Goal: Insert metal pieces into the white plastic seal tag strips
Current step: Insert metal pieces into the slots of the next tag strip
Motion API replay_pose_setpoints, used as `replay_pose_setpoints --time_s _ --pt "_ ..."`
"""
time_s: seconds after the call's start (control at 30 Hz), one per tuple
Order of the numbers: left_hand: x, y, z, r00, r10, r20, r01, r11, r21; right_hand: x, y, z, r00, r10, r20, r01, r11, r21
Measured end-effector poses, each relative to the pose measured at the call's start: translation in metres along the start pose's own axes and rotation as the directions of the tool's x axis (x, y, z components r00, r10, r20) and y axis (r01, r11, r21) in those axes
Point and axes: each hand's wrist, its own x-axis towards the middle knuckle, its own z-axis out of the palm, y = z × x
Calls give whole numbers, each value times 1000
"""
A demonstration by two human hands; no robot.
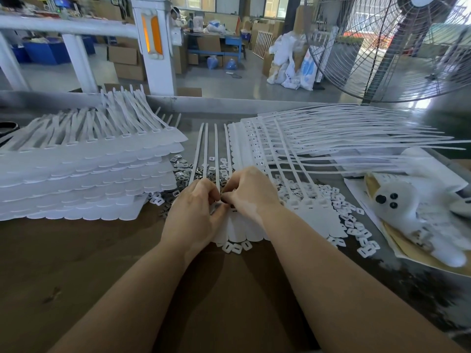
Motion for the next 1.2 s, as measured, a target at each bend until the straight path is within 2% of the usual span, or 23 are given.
replay_pose_setpoints --time_s 0.2,0.37,0.43,0.63,0.87,1.03,1.2 --pt "-1 0 -1 1000 -11 -1 11 1000 -3 2 3 -1 999 -31 9 30 997 65" --pt "-1 0 -2 1000 -10 -1 10 1000 -6 -2 9 -6 999 0 -53 18 939 344" --pt "-1 1 -2 1000 -11 2 11 1000 -5 -3 11 -10 997 4 -78 27 918 395" --pt "0 1 -3 1000 -11 11 11 1000 -13 -13 27 -26 987 22 -158 44 914 404" --pt "-1 0 -4 999 -27 28 27 1000 -12 -27 57 -54 974 116 -194 -15 889 457" --pt "0 2 -4 999 -31 30 31 1000 1 -34 74 -69 973 116 -201 -36 931 364" --pt "0 2 -4 999 -34 40 34 999 -1 -35 79 -76 984 99 -149 -53 955 291"
